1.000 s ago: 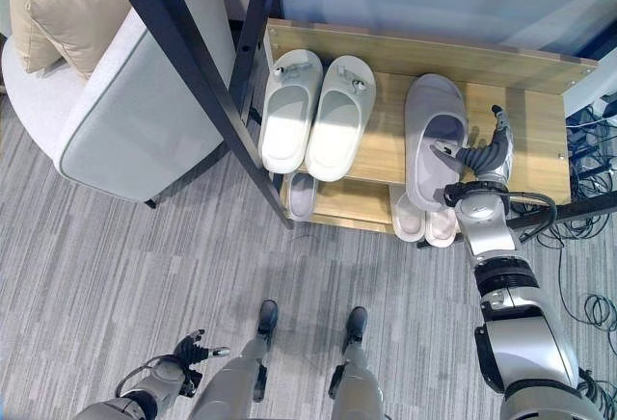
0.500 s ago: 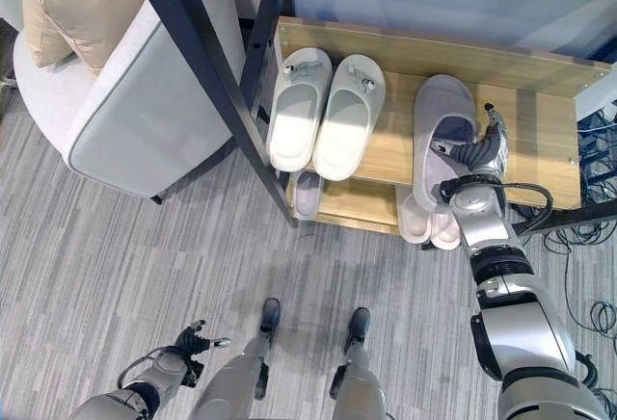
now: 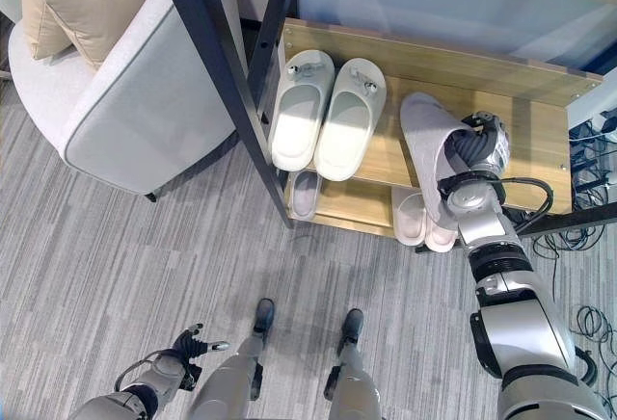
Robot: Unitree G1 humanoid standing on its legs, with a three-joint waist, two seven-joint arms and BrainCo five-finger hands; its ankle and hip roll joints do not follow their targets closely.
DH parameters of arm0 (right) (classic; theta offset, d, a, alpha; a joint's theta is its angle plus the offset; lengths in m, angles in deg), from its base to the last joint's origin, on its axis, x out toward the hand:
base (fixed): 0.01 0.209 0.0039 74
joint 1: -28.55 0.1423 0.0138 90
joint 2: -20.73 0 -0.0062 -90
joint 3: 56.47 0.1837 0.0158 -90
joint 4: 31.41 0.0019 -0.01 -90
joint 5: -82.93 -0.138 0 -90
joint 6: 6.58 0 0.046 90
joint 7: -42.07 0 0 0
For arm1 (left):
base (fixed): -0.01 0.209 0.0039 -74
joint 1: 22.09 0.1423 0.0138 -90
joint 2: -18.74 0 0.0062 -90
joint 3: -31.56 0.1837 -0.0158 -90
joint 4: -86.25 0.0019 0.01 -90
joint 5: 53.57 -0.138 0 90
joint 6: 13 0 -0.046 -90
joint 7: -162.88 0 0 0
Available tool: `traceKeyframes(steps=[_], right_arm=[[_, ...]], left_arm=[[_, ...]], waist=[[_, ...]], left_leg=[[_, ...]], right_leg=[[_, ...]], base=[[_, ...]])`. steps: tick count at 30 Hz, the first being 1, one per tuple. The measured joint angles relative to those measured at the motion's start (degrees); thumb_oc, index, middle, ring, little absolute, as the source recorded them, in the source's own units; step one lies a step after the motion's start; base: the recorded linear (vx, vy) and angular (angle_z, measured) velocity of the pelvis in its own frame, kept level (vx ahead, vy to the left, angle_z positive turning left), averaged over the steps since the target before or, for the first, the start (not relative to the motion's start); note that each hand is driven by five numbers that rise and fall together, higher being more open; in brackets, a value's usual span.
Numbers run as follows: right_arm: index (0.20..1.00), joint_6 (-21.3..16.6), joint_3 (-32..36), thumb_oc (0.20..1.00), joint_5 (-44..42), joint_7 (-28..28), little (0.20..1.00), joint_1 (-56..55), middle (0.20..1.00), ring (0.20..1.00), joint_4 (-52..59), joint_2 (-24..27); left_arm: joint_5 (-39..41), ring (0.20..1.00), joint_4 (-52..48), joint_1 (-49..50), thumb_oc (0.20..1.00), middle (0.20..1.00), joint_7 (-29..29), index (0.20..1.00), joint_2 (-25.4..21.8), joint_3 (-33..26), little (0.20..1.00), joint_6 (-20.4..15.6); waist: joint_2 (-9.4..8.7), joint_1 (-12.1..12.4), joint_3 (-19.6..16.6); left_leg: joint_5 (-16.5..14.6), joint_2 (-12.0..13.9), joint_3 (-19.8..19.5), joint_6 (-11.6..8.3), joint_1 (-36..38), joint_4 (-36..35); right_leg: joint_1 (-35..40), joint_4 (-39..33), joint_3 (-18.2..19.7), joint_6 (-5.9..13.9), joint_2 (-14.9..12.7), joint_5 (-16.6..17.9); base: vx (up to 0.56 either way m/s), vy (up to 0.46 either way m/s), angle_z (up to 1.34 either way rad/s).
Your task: Arrange the slippers neatly on the shoe rack.
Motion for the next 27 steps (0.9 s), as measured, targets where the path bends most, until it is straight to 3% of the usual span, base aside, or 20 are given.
traceKeyframes(steps=[4, 5, 6, 11, 15, 18, 20, 21, 23, 24, 25, 27], right_arm=[[0.200, 0.3, 8.9, 0.200, 5.4, -3.1, 0.200, -20.5, 0.200, 0.200, 21.3, -2.4], [0.200, -0.5, 15.2, 0.200, 6.7, -5.0, 0.200, -30.4, 0.200, 0.200, 34.6, -8.2], [0.200, -2.0, 16.3, 0.200, 7.6, -5.6, 0.200, -35.9, 0.200, 0.200, 39.9, -11.2], [0.200, -4.5, 13.4, 0.200, 2.2, 0.1, 0.200, -44.6, 0.200, 0.200, 36.8, -17.4], [0.200, -7.2, 10.4, 0.200, -1.2, 8.3, 0.200, -52.2, 0.200, 0.200, 38.9, -19.4], [0.200, -8.4, 9.3, 0.200, -1.5, 13.4, 0.200, -59.6, 0.200, 0.200, 37.7, -20.2], [0.200, -8.4, 9.5, 0.200, -1.5, 14.9, 0.200, -60.9, 0.200, 0.200, 34.8, -19.7], [0.200, -8.3, 9.5, 0.200, -1.4, 15.5, 0.200, -60.6, 0.200, 0.200, 34.6, -19.2], [0.200, -8.4, 8.7, 0.200, -1.5, 16.9, 0.200, -61.4, 0.200, 0.200, 34.6, -18.0], [0.200, -8.4, 8.3, 0.200, -1.4, 17.0, 0.200, -61.3, 0.200, 0.200, 34.5, -17.5], [0.200, -8.4, 8.3, 0.200, -1.4, 16.9, 0.200, -61.1, 0.200, 0.200, 34.5, -17.4], [0.200, -8.5, 8.4, 0.200, -1.4, 16.8, 0.200, -59.7, 0.200, 0.200, 34.5, -17.3]], left_arm=[[-0.1, 1.000, -0.7, 0.4, 1.000, 1.000, 0.6, 1.000, 0.0, -5.0, 1.000, 0.1], [-0.1, 1.000, -2.6, 2.4, 1.000, 1.000, 1.7, 1.000, 0.3, -5.6, 1.000, -0.1], [-0.2, 1.000, -3.5, 4.4, 1.000, 1.000, 1.7, 1.000, 0.8, -5.8, 1.000, -0.1], [-0.1, 1.000, -3.3, 8.1, 1.000, 1.000, 1.4, 1.000, 0.7, -6.7, 1.000, 0.0], [-0.1, 1.000, -3.4, 11.9, 1.000, 1.000, 0.3, 1.000, 0.7, -8.5, 1.000, 0.0], [-0.1, 1.000, -1.1, 14.3, 1.000, 1.000, -1.1, 1.000, 0.4, -9.8, 1.000, -0.1], [-0.2, 1.000, 0.9, 14.0, 1.000, 1.000, -1.5, 1.000, 0.8, -9.8, 1.000, 0.0], [-0.3, 1.000, 2.2, 14.0, 1.000, 1.000, -2.3, 1.000, 1.4, -9.7, 1.000, 0.0], [-1.4, 1.000, 2.3, 13.8, 1.000, 1.000, -2.7, 1.000, 1.3, -9.0, 1.000, -0.1], [-1.4, 1.000, 1.6, 14.3, 1.000, 1.000, -2.6, 1.000, 1.6, -8.7, 1.000, -0.1], [-1.4, 1.000, 1.6, 14.5, 1.000, 1.000, -2.7, 1.000, 0.9, -8.8, 1.000, -0.4], [-1.3, 1.000, 1.6, 15.5, 1.000, 1.000, -3.2, 1.000, 0.8, -8.8, 1.000, -0.5]], waist=[[-0.01, -1.1, 0.0], [-0.03, -1.9, 0.0], [-0.42, -3.4, -0.4], [-2.10, -4.7, -3.4], [-1.50, -4.5, -6.6], [-0.68, -5.8, -8.4], [0.22, -7.1, -8.2], [1.69, -7.2, -7.5], [2.58, -8.1, -6.2], [1.88, -8.1, -6.3], [2.44, -8.4, -6.3], [1.72, -8.6, -6.0]], left_leg=[[-0.3, -0.2, 0.2, -0.18, 3.1, -0.3], [-0.8, -0.2, 0.7, -0.22, 5.5, -0.4], [-1.5, -0.2, 1.2, -0.73, 7.4, -0.4], [-3.8, 0.0, 4.4, 0.06, 15.4, -0.7], [-4.9, -0.4, 7.2, 1.62, 19.9, -0.7], [-6.8, -1.1, 8.6, 2.26, 23.3, -0.8], [-7.6, -2.4, 9.6, 3.42, 23.9, -0.7], [-7.4, -1.8, 10.5, 4.53, 24.0, -0.8], [-7.3, -3.3, 10.6, 6.84, 25.9, -0.7], [-7.2, -3.5, 10.8, 7.77, 25.9, -0.7], [-7.2, -3.1, 10.6, 7.72, 25.5, -0.7], [-7.1, -3.1, 11.3, 7.74, 25.1, -0.6]], right_leg=[[3.0, 0.0, 0.0, 0.24, -0.3, -0.4], [5.1, 0.0, 0.0, 0.35, -0.3, -0.7], [6.8, 0.0, 0.5, 0.48, -0.3, -0.9], [12.8, 0.0, 3.2, 0.64, -0.4, -2.3], [16.1, 0.1, 5.5, 1.43, -1.0, -2.4], [18.1, 1.2, 6.7, 1.68, -1.6, -2.7], [15.2, 6.5, 7.6, 1.76, -2.2, -2.7], [11.4, 13.0, 8.4, 1.76, -2.5, -2.8], [6.6, 23.2, 8.7, 2.02, -3.7, -3.6], [4.4, 27.3, 10.1, 1.71, -3.0, -6.6], [3.3, 28.6, 13.1, 1.77, 0.7, -10.4], [2.9, 24.9, 11.8, 1.60, 4.4, -12.0]], base=[[0.06, 0.010, -0.01], [0.08, -0.010, -0.15], [0.11, -0.010, -0.19], [0.10, 0.050, -0.31], [0.10, 0.148, -0.32], [0.02, 0.175, -0.30], [0.01, 0.182, -0.35], [-0.02, 0.111, -0.41], [-0.01, 0.053, -0.26], [0.04, -0.019, -0.08], [0.07, -0.050, -0.02], [0.10, -0.178, -0.01]])
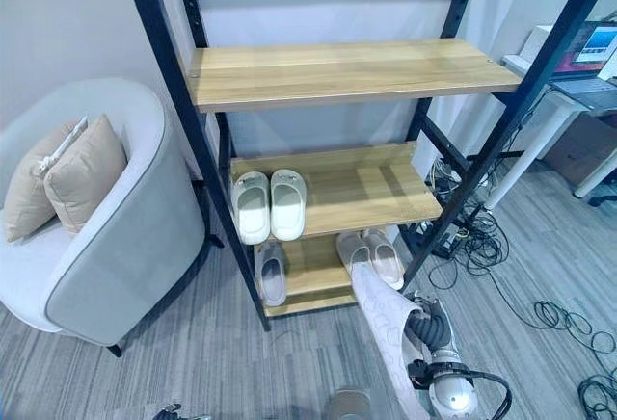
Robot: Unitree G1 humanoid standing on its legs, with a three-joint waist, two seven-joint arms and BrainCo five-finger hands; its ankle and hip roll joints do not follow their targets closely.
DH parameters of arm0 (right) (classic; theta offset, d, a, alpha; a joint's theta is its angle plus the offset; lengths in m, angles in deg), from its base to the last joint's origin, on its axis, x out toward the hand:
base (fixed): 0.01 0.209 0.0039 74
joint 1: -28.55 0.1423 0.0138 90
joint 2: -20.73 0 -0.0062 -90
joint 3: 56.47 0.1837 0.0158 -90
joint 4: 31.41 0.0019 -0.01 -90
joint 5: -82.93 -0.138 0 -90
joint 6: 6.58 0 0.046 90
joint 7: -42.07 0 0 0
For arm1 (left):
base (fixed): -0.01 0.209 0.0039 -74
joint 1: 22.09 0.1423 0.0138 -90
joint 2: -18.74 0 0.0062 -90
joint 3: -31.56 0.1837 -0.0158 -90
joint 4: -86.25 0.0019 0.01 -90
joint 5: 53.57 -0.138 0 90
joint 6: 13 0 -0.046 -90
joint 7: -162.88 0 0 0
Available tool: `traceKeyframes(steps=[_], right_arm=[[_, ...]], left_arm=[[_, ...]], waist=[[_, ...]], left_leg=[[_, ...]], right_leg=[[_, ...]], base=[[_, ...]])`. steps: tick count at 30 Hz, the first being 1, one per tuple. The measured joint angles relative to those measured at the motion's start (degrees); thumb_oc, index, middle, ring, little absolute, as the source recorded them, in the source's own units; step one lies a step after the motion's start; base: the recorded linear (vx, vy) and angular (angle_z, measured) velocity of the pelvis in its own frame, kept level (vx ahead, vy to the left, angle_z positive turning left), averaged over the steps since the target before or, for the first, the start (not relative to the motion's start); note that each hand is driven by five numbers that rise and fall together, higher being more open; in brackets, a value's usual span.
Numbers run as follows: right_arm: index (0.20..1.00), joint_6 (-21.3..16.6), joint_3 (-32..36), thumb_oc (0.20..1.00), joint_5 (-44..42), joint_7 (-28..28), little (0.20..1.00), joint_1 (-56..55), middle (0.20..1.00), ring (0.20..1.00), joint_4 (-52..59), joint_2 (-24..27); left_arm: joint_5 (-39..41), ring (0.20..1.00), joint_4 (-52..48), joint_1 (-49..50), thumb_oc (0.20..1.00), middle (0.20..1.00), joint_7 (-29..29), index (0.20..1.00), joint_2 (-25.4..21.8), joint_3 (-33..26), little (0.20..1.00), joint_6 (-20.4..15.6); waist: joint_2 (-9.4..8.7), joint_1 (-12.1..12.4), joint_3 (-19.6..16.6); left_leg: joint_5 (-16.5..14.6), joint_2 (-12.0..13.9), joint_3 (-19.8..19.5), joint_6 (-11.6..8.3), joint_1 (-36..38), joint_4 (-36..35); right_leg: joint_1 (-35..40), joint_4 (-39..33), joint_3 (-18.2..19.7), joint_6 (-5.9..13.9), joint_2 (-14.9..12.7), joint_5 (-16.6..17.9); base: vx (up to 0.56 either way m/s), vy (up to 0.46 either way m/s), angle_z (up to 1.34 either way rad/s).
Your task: Arrange the slippers neatly on the shoe rack.
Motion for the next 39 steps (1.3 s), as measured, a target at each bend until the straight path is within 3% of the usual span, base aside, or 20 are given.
traceKeyframes(steps=[2, 3, 5, 6, 10, 14, 16, 19, 21, 23, 24, 27, 29, 30, 33, 35, 36, 37, 39], right_arm=[[0.200, -1.3, 2.1, 0.200, -0.1, -2.1, 0.200, 0.9, 0.200, 0.200, -4.1, -2.2], [0.200, -0.9, 2.1, 0.200, -0.1, -2.7, 0.200, -1.1, 0.200, 0.200, -4.8, -2.0], [0.200, -1.1, 0.6, 0.200, 0.0, -2.6, 0.200, -1.6, 0.200, 0.200, -4.5, -1.0], [0.200, -1.2, 0.5, 0.200, 0.0, -2.6, 0.200, -0.6, 0.200, 0.200, -4.5, -0.7], [0.200, -3.2, -1.2, 0.200, 0.1, -2.7, 0.200, -0.1, 0.200, 0.200, -3.2, 1.8], [0.200, -3.9, -1.3, 0.200, 0.1, -2.7, 0.200, -2.0, 0.200, 0.200, -2.0, 2.0], [0.200, -5.1, -2.7, 0.200, 0.2, -2.9, 0.200, -1.0, 0.200, 0.200, -2.3, 2.1], [0.200, -5.8, -5.0, 0.200, 0.1, -2.9, 0.200, 1.5, 0.200, 0.200, -4.2, 2.7], [0.200, -6.0, -7.9, 0.200, 0.1, -2.7, 0.200, 3.8, 0.200, 0.200, -6.0, 3.2], [0.200, -6.1, -9.1, 0.200, 0.1, -2.6, 0.200, 4.8, 0.200, 0.200, -7.9, 3.6], [0.200, -6.1, -9.4, 0.200, 0.1, -2.6, 0.200, 4.9, 0.200, 0.200, -8.4, 3.6], [0.200, -6.6, -9.9, 0.200, 0.0, -2.1, 0.200, 3.7, 0.200, 0.200, -10.3, 3.6], [0.200, -6.6, -10.3, 0.200, 0.0, -2.0, 0.200, 3.2, 0.200, 0.200, -11.5, 3.6], [0.200, -6.3, -11.4, 0.200, 0.0, -1.5, 0.200, 3.0, 0.200, 0.200, -15.8, 3.5], [0.200, -6.6, -12.3, 0.200, 0.0, -1.7, 0.200, 5.3, 0.200, 0.200, -18.7, 2.9], [0.200, -5.6, -11.3, 0.200, 0.0, -2.8, 0.200, 13.6, 0.200, 0.200, -22.8, 3.0], [0.200, -5.8, -11.5, 0.200, 0.0, -4.1, 0.200, 17.4, 0.200, 0.200, -24.0, 3.1], [0.200, -5.3, -9.2, 0.200, 0.0, -5.7, 0.200, 20.8, 0.200, 0.200, -23.8, 3.9], [0.200, -5.5, -4.7, 0.200, 0.0, -8.9, 0.200, 21.1, 0.200, 0.200, -17.6, 4.4]], left_arm=[[-0.4, 1.000, -9.7, 6.6, 1.000, 1.000, 0.9, 1.000, -0.9, 4.5, 1.000, -1.4], [-1.5, 1.000, -11.8, 7.0, 1.000, 1.000, 0.8, 1.000, -1.3, 4.6, 1.000, -2.0], [-1.6, 1.000, -8.2, 5.8, 1.000, 1.000, 1.1, 1.000, -0.5, 4.1, 1.000, -2.3], [-2.0, 1.000, -6.9, 5.3, 1.000, 1.000, 1.2, 1.000, 0.0, 4.1, 1.000, -2.2], [-3.3, 1.000, -5.7, 4.2, 1.000, 1.000, 2.5, 1.000, 0.6, 4.2, 1.000, -2.4], [-4.4, 1.000, -4.9, 3.6, 1.000, 1.000, 3.7, 1.000, 0.4, 3.9, 1.000, -2.5], [-4.8, 1.000, -4.9, -0.2, 1.000, 1.000, 5.2, 1.000, -1.4, 3.9, 1.000, -3.9], [-4.7, 1.000, -5.1, -1.0, 1.000, 1.000, 6.1, 1.000, -1.4, 4.0, 1.000, -4.8], [-4.7, 1.000, -3.6, -1.6, 1.000, 1.000, 6.4, 1.000, -1.1, 4.3, 1.000, -4.6], [-4.7, 1.000, -3.5, -2.2, 1.000, 1.000, 7.2, 1.000, -0.7, 4.5, 1.000, -4.5], [-4.9, 1.000, -3.2, -2.1, 1.000, 1.000, 7.4, 1.000, -0.6, 4.5, 1.000, -4.5], [-5.7, 1.000, 0.6, -3.0, 1.000, 1.000, 7.4, 1.000, -0.6, 4.4, 1.000, -3.2], [-6.3, 1.000, 0.5, -2.8, 1.000, 1.000, 7.4, 1.000, -0.6, 4.5, 1.000, -3.1], [-6.6, 1.000, -0.3, -2.6, 1.000, 1.000, 7.4, 1.000, -0.6, 5.2, 1.000, -2.9], [-6.4, 1.000, -3.7, -3.1, 1.000, 1.000, 7.5, 1.000, -1.8, 8.5, 1.000, -2.8], [-4.5, 1.000, -6.5, -8.6, 1.000, 1.000, 7.6, 1.000, -2.3, 9.6, 1.000, -3.8], [-4.2, 1.000, -7.4, -9.9, 1.000, 1.000, 7.7, 1.000, -2.7, 9.6, 1.000, -4.7], [-3.5, 1.000, -7.7, -12.2, 1.000, 1.000, 7.9, 1.000, -3.2, 10.2, 1.000, -5.1], [-2.0, 1.000, -10.1, -11.9, 1.000, 1.000, 9.0, 1.000, -3.9, 9.7, 1.000, -5.9]], waist=[[0.16, 2.4, 0.2], [0.37, 2.0, 0.3], [0.79, 4.1, 0.7], [1.26, 4.8, 0.9], [2.10, 4.9, 1.2], [1.79, 4.5, 1.6], [-1.90, 4.7, 5.4], [-1.61, 6.1, 7.4], [-2.36, 6.3, 7.9], [-1.18, 6.2, 8.8], [-1.01, 6.1, 8.8], [-1.12, 4.4, 8.7], [-0.92, 4.3, 8.6], [-0.45, 4.6, 8.7], [-0.64, 4.9, 9.5], [-0.37, 5.6, 14.3], [-0.80, 6.0, 15.6], [-0.39, 6.1, 18.4], [0.16, 6.5, 19.9]], left_leg=[[-1.3, 0.6, -1.3, -1.56, -2.9, 3.4], [-1.6, 0.7, -4.1, -1.75, -3.4, 4.0], [-0.7, 1.0, -6.4, -2.84, -3.3, 3.6], [-0.8, 1.6, -6.5, -3.47, -3.4, 3.6], [-1.4, 5.3, -8.7, -6.23, -2.1, 2.6], [-0.7, 6.4, -8.7, -7.88, -1.6, 3.2], [-0.2, 3.5, -9.4, -11.36, -14.1, 24.5], [-0.6, 5.6, -9.0, -11.16, -22.3, 38.4], [-0.7, 8.2, -8.9, -11.64, -22.8, 25.2], [1.1, 11.6, -13.6, -12.01, -20.9, 9.7], [1.7, 12.0, -14.1, -12.11, -19.2, 6.6], [2.0, 8.8, -13.4, -11.19, -13.5, 7.9], [2.3, 8.2, -12.9, -10.82, -11.4, 7.3], [1.6, 7.3, -10.4, -8.76, -8.9, 5.7], [-1.1, 3.0, -8.8, -6.03, -12.5, 11.3], [-2.1, 0.1, -8.5, -5.08, -18.8, 17.2], [-5.0, -0.1, -8.2, -4.74, -24.1, 24.4], [-9.7, -0.2, -8.3, -4.06, -31.8, 36.1], [-15.1, -0.5, -8.0, -3.43, -40.1, 48.7]], right_leg=[[1.2, -5.5, -3.7, -0.55, 1.4, -0.2], [3.9, -10.4, -4.5, -0.62, 1.4, 0.2], [6.2, -13.7, -5.0, -4.21, 2.2, 5.1], [6.6, -14.6, -5.3, -4.98, 2.9, 5.3], [13.2, -23.7, -8.7, -7.68, 6.9, 7.3], [15.1, -24.8, -9.8, -8.69, 8.2, 6.4], [14.6, -24.2, -10.9, -9.88, 6.0, 5.3], [12.7, -19.9, -11.0, -13.58, 7.1, 3.1], [11.6, -20.1, -11.0, -13.90, 7.3, 2.8], [10.7, -18.9, -10.6, -12.49, 9.1, 3.1], [11.0, -19.1, -10.2, -12.81, 9.7, 2.8], [11.6, -18.2, -8.5, -12.35, 9.6, 2.0], [11.4, -17.4, -7.7, -11.95, 9.6, 1.8], [9.1, -13.0, -6.1, -10.35, 8.3, 0.2], [3.9, -4.7, -4.3, -8.19, 3.8, -3.5], [-2.6, 2.0, -3.0, -7.19, 0.7, -4.9], [-6.7, 6.4, -2.6, -6.99, 0.6, -6.2], [-12.9, 16.0, -2.1, -7.43, 0.2, -9.8], [-20.8, 27.6, -1.6, -8.30, -0.7, -14.5]], base=[[0.07, -0.203, 0.36], [0.06, -0.187, 1.06], [0.09, -0.221, 0.90], [0.09, -0.243, 0.33], [0.10, -0.222, 0.25], [-0.03, -0.239, 0.25], [-0.14, -0.230, 0.76], [0.01, -0.019, 0.11], [0.04, 0.065, 0.02], [0.12, 0.165, -0.24], [0.15, 0.204, -0.47], [0.12, 0.182, -0.38], [0.08, 0.136, -0.31], [0.01, 0.120, -0.32], [-0.10, 0.113, -0.12], [-0.17, 0.080, 0.06], [-0.21, 0.083, 0.08], [-0.15, 0.053, 0.17], [-0.12, 0.015, 0.10]])
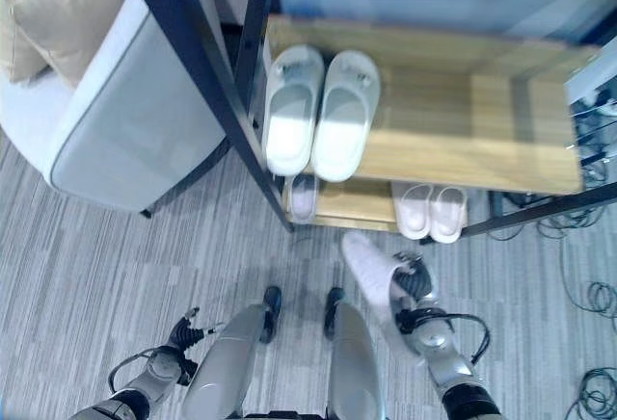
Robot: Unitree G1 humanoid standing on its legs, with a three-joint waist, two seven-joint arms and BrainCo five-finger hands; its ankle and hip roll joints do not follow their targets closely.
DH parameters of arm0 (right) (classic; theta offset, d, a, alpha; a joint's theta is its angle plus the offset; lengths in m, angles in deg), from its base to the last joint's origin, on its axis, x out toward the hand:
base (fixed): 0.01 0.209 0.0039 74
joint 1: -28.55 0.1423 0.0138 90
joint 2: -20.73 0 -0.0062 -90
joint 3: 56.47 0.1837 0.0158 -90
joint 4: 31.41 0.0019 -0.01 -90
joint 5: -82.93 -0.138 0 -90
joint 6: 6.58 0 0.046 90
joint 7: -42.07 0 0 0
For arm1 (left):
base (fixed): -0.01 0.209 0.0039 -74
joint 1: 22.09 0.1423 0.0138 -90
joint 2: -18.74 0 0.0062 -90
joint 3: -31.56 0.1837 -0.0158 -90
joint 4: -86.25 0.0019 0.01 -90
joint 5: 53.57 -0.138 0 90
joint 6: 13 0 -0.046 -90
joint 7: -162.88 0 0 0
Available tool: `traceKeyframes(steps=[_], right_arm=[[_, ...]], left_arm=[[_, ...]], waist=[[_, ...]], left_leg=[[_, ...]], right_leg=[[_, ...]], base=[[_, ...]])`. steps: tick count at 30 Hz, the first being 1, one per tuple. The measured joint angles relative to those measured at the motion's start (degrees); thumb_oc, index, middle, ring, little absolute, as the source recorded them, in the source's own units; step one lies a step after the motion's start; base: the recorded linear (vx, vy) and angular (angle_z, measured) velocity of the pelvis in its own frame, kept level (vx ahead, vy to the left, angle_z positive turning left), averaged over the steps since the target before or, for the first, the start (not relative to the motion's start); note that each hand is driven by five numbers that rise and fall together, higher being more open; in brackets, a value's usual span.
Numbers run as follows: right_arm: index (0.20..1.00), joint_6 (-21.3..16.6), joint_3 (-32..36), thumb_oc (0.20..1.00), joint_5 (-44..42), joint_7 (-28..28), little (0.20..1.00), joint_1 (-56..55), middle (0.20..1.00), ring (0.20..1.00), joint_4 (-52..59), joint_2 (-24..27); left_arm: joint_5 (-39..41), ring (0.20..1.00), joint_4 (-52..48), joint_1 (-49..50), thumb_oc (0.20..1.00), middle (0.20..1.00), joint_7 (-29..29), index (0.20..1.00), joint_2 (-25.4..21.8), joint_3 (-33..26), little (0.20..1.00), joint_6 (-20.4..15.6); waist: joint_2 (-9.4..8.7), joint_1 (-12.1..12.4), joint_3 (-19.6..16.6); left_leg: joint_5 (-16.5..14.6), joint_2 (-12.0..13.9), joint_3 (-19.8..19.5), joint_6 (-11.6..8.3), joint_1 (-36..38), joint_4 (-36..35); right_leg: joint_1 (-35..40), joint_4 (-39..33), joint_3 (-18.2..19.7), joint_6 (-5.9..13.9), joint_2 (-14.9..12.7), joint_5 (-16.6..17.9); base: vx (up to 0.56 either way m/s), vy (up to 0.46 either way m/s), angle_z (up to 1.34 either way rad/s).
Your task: Arrange the slippers neatly on the shoe rack.
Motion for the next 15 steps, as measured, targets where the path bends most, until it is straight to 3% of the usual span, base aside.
traceKeyframes(steps=[2, 5, 6, 8, 9, 13, 15], right_arm=[[0.200, 0.0, -0.4, 0.200, -0.2, -1.5, 0.200, 3.0, 0.200, 0.200, 0.1, 0.1], [0.200, 0.0, -0.9, 0.200, -2.8, -3.8, 0.200, 9.9, 0.200, 0.200, 1.5, 1.4], [0.200, -0.1, -0.8, 0.200, -3.6, -4.9, 0.200, 12.4, 0.200, 0.200, 3.3, 2.0], [0.200, -0.1, -1.5, 0.200, -5.7, -6.5, 0.200, 17.8, 0.200, 0.200, 2.8, 1.9], [0.200, 0.0, -2.4, 0.200, -6.7, -7.2, 0.200, 20.2, 0.200, 0.200, 1.9, 1.7], [0.200, 0.3, -5.5, 0.200, -7.7, -9.3, 0.200, 26.0, 0.200, 0.200, 1.7, 2.2], [0.200, 1.3, -5.9, 0.200, -7.7, -10.2, 0.200, 27.0, 0.200, 0.200, 0.0, 2.6]], left_arm=[[0.1, 1.000, -0.1, 0.9, 1.000, 1.000, 0.6, 1.000, -0.1, -0.8, 1.000, 0.0], [5.5, 1.000, -0.2, 3.8, 1.000, 1.000, 0.6, 1.000, 0.2, -3.9, 1.000, 0.2], [6.6, 1.000, -1.2, 4.9, 1.000, 1.000, 0.7, 1.000, 0.2, -3.3, 1.000, 0.0], [8.2, 1.000, -1.3, 3.8, 1.000, 1.000, 0.8, 1.000, 1.0, -2.5, 1.000, 0.1], [9.1, 1.000, -1.8, 3.5, 1.000, 1.000, 0.9, 1.000, 1.2, -2.7, 1.000, 0.0], [17.3, 1.000, -7.7, 2.7, 1.000, 1.000, 1.6, 1.000, 1.4, -3.6, 1.000, -0.5], [19.8, 1.000, -14.2, 2.4, 1.000, 1.000, 3.0, 1.000, 1.0, -2.7, 1.000, -0.7]], waist=[[0.05, -0.1, 0.0], [0.83, 1.2, -1.4], [1.30, 1.5, -1.8], [1.68, 2.1, -2.0], [1.96, 2.8, -3.0], [3.76, 3.1, -7.0], [3.95, 3.5, -7.4]], left_leg=[[-1.8, 0.6, 0.3, -0.06, -3.1, 4.9], [-8.9, 3.1, 1.5, -0.21, -16.3, 23.4], [-11.3, 4.1, 1.3, -0.26, -21.7, 30.4], [-13.9, 4.5, 0.9, -0.25, -29.7, 39.8], [-14.9, 4.5, 0.4, -0.20, -33.4, 43.2], [-18.7, 5.1, -0.7, -0.42, -45.9, 58.9], [-19.0, 5.1, -0.9, -0.95, -48.9, 60.9]], right_leg=[[-3.1, 4.2, 0.4, -0.66, 0.4, -1.3], [-16.0, 20.9, 1.6, -1.34, 2.0, -7.2], [-21.4, 27.3, 1.7, -2.53, 2.6, -9.1], [-29.5, 36.5, 1.7, -3.39, 2.4, -11.5], [-32.9, 39.7, 1.6, -2.70, 2.6, -12.3], [-45.3, 54.8, 1.6, -3.25, 2.4, -15.7], [-48.2, 56.9, 1.8, -2.21, 2.5, -15.4]], base=[[-0.08, -0.002, -0.16], [-0.09, -0.031, -0.32], [-0.10, -0.032, -0.21], [-0.07, -0.026, -0.04], [-0.03, -0.037, 0.07], [0.02, -0.035, -0.01], [0.04, -0.033, 0.08]])
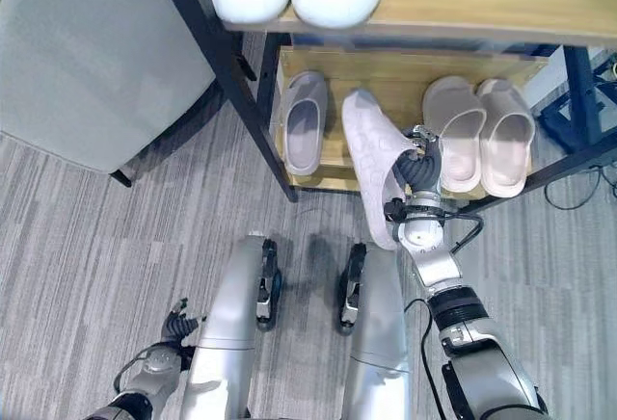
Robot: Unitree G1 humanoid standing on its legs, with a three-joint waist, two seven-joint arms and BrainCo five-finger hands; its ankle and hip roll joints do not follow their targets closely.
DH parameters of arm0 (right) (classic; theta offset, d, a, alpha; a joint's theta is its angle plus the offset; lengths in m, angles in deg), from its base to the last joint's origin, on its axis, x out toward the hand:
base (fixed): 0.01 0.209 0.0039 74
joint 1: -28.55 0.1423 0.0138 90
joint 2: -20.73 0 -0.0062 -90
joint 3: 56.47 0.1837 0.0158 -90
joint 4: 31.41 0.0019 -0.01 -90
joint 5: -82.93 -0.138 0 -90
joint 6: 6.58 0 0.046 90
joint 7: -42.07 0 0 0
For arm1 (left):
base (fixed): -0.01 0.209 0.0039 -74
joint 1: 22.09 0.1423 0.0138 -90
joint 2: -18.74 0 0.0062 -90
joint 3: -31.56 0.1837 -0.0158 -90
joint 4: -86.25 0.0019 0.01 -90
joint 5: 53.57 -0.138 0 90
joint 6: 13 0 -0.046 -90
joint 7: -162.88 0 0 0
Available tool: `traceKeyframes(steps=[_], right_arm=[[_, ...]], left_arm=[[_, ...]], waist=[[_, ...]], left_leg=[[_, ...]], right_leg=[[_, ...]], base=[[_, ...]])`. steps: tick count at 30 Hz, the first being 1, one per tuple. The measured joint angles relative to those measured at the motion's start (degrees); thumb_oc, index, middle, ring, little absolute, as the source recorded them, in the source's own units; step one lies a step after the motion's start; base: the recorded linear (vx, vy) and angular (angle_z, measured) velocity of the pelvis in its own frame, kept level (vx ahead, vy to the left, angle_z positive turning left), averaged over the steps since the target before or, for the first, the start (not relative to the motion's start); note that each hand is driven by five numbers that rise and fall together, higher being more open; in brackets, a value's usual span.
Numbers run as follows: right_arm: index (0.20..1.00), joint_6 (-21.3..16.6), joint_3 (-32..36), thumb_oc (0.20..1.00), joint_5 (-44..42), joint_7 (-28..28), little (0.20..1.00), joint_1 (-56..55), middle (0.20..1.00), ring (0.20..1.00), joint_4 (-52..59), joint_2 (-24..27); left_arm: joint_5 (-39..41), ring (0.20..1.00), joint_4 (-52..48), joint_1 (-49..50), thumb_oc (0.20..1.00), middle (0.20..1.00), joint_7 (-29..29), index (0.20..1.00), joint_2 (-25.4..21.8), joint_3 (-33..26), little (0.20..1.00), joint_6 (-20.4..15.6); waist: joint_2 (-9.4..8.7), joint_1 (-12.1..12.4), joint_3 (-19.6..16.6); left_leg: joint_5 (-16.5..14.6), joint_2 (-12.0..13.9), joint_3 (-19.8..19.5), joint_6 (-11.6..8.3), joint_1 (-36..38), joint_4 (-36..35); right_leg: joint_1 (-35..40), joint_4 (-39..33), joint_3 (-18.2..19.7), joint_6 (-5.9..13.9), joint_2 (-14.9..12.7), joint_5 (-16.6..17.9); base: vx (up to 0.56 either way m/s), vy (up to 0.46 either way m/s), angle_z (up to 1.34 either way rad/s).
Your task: Arrange the slippers neatly on the shoe rack.
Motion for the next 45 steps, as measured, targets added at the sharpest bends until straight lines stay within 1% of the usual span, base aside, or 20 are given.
traceKeyframes(steps=[2, 3, 4, 5, 6, 8, 9, 10, 11, 13, 14, 17, 19, 20, 22, 24, 27, 30, 40, 45], right_arm=[[0.200, 1.2, -0.2, 0.200, 0.2, -1.7, 0.200, 1.3, 0.200, 0.200, -1.1, 1.9], [0.200, 1.5, -1.6, 0.200, 2.0, -2.8, 0.200, 3.9, 0.200, 0.200, -2.6, 3.3], [0.200, 2.4, -2.4, 0.200, 4.4, -3.7, 0.200, 7.3, 0.200, 0.200, -5.8, 6.2], [0.200, 3.7, -2.3, 0.200, 4.6, -4.9, 0.200, 10.4, 0.200, 0.200, -9.4, 8.2], [0.200, 4.4, -2.0, 0.200, 4.5, -6.2, 0.200, 15.1, 0.200, 0.200, -12.6, 9.7], [0.200, 5.2, -2.9, 0.200, 4.5, -7.8, 0.200, 22.4, 0.200, 0.200, -16.7, 12.9], [0.200, 5.5, -4.4, 0.200, 4.4, -8.2, 0.200, 24.5, 0.200, 0.200, -18.7, 14.3], [0.200, 6.4, -9.3, 0.200, 4.4, -8.3, 0.200, 29.8, 0.200, 0.200, -23.0, 17.3], [0.200, 6.8, -11.2, 0.200, 4.3, -8.1, 0.200, 33.1, 0.200, 0.200, -25.3, 18.7], [0.200, 6.8, -13.4, 0.200, 4.3, -7.7, 0.200, 35.7, 0.200, 0.200, -26.8, 18.6], [0.200, 6.9, -13.4, 0.200, 3.7, -7.4, 0.200, 35.8, 0.200, 0.200, -27.3, 17.8], [0.200, 7.1, -14.8, 0.200, 1.5, -7.1, 0.200, 37.8, 0.200, 0.200, -30.3, 15.3], [0.200, 7.3, -14.8, 0.200, -0.3, -7.1, 0.200, 37.9, 0.200, 0.200, -32.0, 11.5], [0.200, 7.5, -14.4, 0.200, -2.0, -7.6, 0.200, 37.8, 0.200, 0.200, -32.2, 9.0], [0.200, 7.6, -13.1, 0.200, -2.4, -8.4, 0.200, 38.0, 0.200, 0.200, -32.1, 7.0], [0.200, 7.8, -13.1, 0.200, -2.4, -9.1, 0.200, 38.5, 0.200, 0.200, -32.2, 6.8], [0.200, 8.2, -13.0, 0.200, -2.5, -9.9, 0.200, 39.9, 0.200, 0.200, -34.5, 6.9], [0.200, 9.0, -13.3, 0.200, -3.6, -10.0, 0.200, 42.8, 0.200, 0.200, -37.1, 7.6], [0.200, 9.9, -15.1, 0.200, -4.5, -10.1, 0.200, 43.7, 0.200, 0.200, -40.6, 7.3], [0.200, 10.6, -16.6, 0.200, -4.7, -9.9, 0.200, 45.3, 0.200, 0.200, -46.8, 1.5]], left_arm=[[2.6, 1.000, -6.7, 0.0, 1.000, 1.000, 0.8, 1.000, -0.6, 0.3, 1.000, -1.6], [3.3, 1.000, -9.2, 1.1, 1.000, 1.000, 1.9, 1.000, -1.8, 2.0, 1.000, -1.7], [4.4, 1.000, -12.6, 1.9, 1.000, 1.000, 2.5, 1.000, -2.7, 2.0, 1.000, -2.0], [5.0, 1.000, -16.5, 2.3, 1.000, 1.000, 3.5, 1.000, -4.0, 2.0, 1.000, -2.2], [4.9, 1.000, -21.6, 3.6, 1.000, 1.000, 3.8, 1.000, -6.5, 2.1, 1.000, -3.2], [4.9, 1.000, -23.1, 4.9, 1.000, 1.000, 4.0, 1.000, -7.9, 2.1, 1.000, -4.1], [4.9, 1.000, -21.9, 5.9, 1.000, 1.000, 4.1, 1.000, -8.0, 2.0, 1.000, -4.2], [5.0, 1.000, -20.8, 7.6, 1.000, 1.000, 4.1, 1.000, -8.1, 2.3, 1.000, -4.2], [5.0, 1.000, -19.6, 8.0, 1.000, 1.000, 4.1, 1.000, -8.0, 2.5, 1.000, -4.3], [5.1, 1.000, -17.7, 7.5, 1.000, 1.000, 4.1, 1.000, -8.0, 2.7, 1.000, -4.2], [5.1, 1.000, -17.8, 7.6, 1.000, 1.000, 4.0, 1.000, -8.0, 2.7, 1.000, -4.2], [5.5, 1.000, -18.0, 6.9, 1.000, 1.000, 4.1, 1.000, -8.2, 2.5, 1.000, -4.3], [7.1, 1.000, -17.9, 6.5, 1.000, 1.000, 4.1, 1.000, -8.2, 2.4, 1.000, -4.3], [7.1, 1.000, -18.3, 5.6, 1.000, 1.000, 4.2, 1.000, -8.4, 2.3, 1.000, -4.3], [7.2, 1.000, -18.8, 4.7, 1.000, 1.000, 4.3, 1.000, -8.5, 2.4, 1.000, -4.3], [8.6, 1.000, -21.5, 5.1, 1.000, 1.000, 4.2, 1.000, -8.4, 1.7, 1.000, -4.3], [9.0, 1.000, -24.4, 7.5, 1.000, 1.000, 4.2, 1.000, -8.8, 1.6, 1.000, -4.4], [11.0, 1.000, -24.5, 4.5, 1.000, 1.000, 4.2, 1.000, -8.8, 1.9, 1.000, -4.3], [10.8, 1.000, -23.5, 2.7, 1.000, 1.000, 4.2, 1.000, -8.8, 2.4, 1.000, -4.3], [10.4, 1.000, -20.4, 1.0, 1.000, 1.000, 4.4, 1.000, -8.9, 4.2, 1.000, -4.0]], waist=[[0.66, 0.4, -1.4], [1.78, 0.5, -3.2], [2.26, 0.8, -3.3], [2.77, 0.5, -4.0], [2.76, 0.6, -4.1], [3.33, 1.3, -3.9], [3.30, 1.3, -3.9], [3.09, 1.7, -3.3], [2.37, 2.1, -1.8], [1.86, 2.1, 0.9], [1.78, 2.3, 2.5], [1.45, 2.2, 3.9], [1.18, 2.1, 4.2], [1.15, 2.0, 5.3], [1.09, 2.0, 5.7], [0.68, 2.2, 6.4], [0.52, 2.0, 6.8], [0.17, 2.0, 11.0], [0.08, 1.8, 11.3], [0.02, 1.4, 11.3]], left_leg=[[-0.6, -0.2, -0.1, -0.72, -2.2, 4.0], [-1.8, -0.6, -0.9, -0.20, -4.4, 7.2], [-3.1, -1.4, -0.6, -0.29, -5.8, 11.5], [-3.9, -2.3, -0.3, -0.88, -8.4, 14.5], [-4.0, -2.3, -0.2, -0.99, -10.4, 16.3], [-3.8, -2.4, 0.6, -0.53, -12.5, 17.9], [-4.2, -2.5, 1.0, -0.12, -12.4, 18.3], [-4.9, -3.1, 1.9, 0.09, -12.3, 19.5], [-5.6, -3.0, 2.5, 0.49, -11.7, 20.2], [-5.8, -3.0, 2.7, 0.65, -10.2, 20.4], [-6.0, -3.3, 2.8, 0.74, -9.4, 20.5], [-6.3, -3.2, 3.2, 1.14, -8.4, 21.1], [-6.4, -3.3, 3.3, 1.32, -8.3, 21.6], [-7.5, -3.5, 3.3, 1.32, -7.7, 23.9], [-8.5, -3.8, 3.3, 1.18, -8.1, 26.8], [-9.3, -4.0, 3.2, 0.77, -8.2, 27.9], [-9.6, -4.2, 3.7, 1.43, -8.1, 27.5], [-9.7, -4.1, 3.9, 1.44, -7.5, 27.6], [-11.3, -3.6, 3.7, 1.28, -5.6, 26.8], [-11.3, -3.4, 3.6, 1.30, -5.5, 26.9]], right_leg=[[-2.2, 3.7, 0.3, 0.49, -0.3, -1.3], [-4.5, 6.6, 0.1, 1.11, -0.4, -1.7], [-6.1, 11.2, 1.1, 0.22, -0.8, -3.2], [-8.1, 14.7, 1.8, 1.60, -1.8, -4.9], [-10.5, 16.5, 2.2, 1.51, -1.6, -5.0], [-13.0, 18.1, 3.3, 2.11, -1.2, -4.6], [-12.8, 18.7, 3.7, 1.76, -1.3, -4.9], [-12.9, 20.3, 4.7, 1.85, -1.6, -5.8], [-12.5, 21.4, 5.4, 1.43, -1.6, -6.6], [-11.2, 21.6, 5.7, 1.62, -1.7, -6.8], [-10.0, 21.7, 5.8, 2.25, -2.0, -7.3], [-9.1, 22.3, 6.3, 2.17, -2.1, -7.4], [-8.7, 22.7, 6.4, 2.80, -2.1, -7.8], [-8.0, 25.1, 6.7, 3.06, -2.2, -8.9], [-8.1, 27.9, 7.1, 3.36, -2.3, -10.2], [-8.1, 29.0, 7.3, 3.69, -2.3, -11.2], [-7.9, 28.7, 7.7, 4.01, -2.3, -11.6], [-7.5, 29.0, 7.9, 3.62, -2.4, -11.8], [-5.9, 28.0, 7.4, 2.96, -2.4, -12.6], [-5.9, 28.0, 7.3, 2.96, -2.2, -12.6]], base=[[0.07, -0.041, 0.13], [0.06, -0.003, -0.05], [0.04, 0.026, 0.16], [0.03, 0.044, 0.27], [0.02, 0.036, 0.17], [0.01, 0.044, -0.03], [0.00, 0.048, 0.15], [0.00, 0.054, 0.22], [0.00, 0.039, 0.14], [0.00, 0.047, 0.05], [0.00, 0.050, 0.07], [0.00, 0.010, 0.02], [0.00, 0.006, 0.03], [0.00, 0.023, 0.07], [0.00, 0.022, 0.09], [0.00, 0.025, 0.06], [-0.02, 0.021, 0.02], [0.00, 0.007, 0.01], [0.01, 0.009, -0.03], [0.00, 0.000, 0.00]])
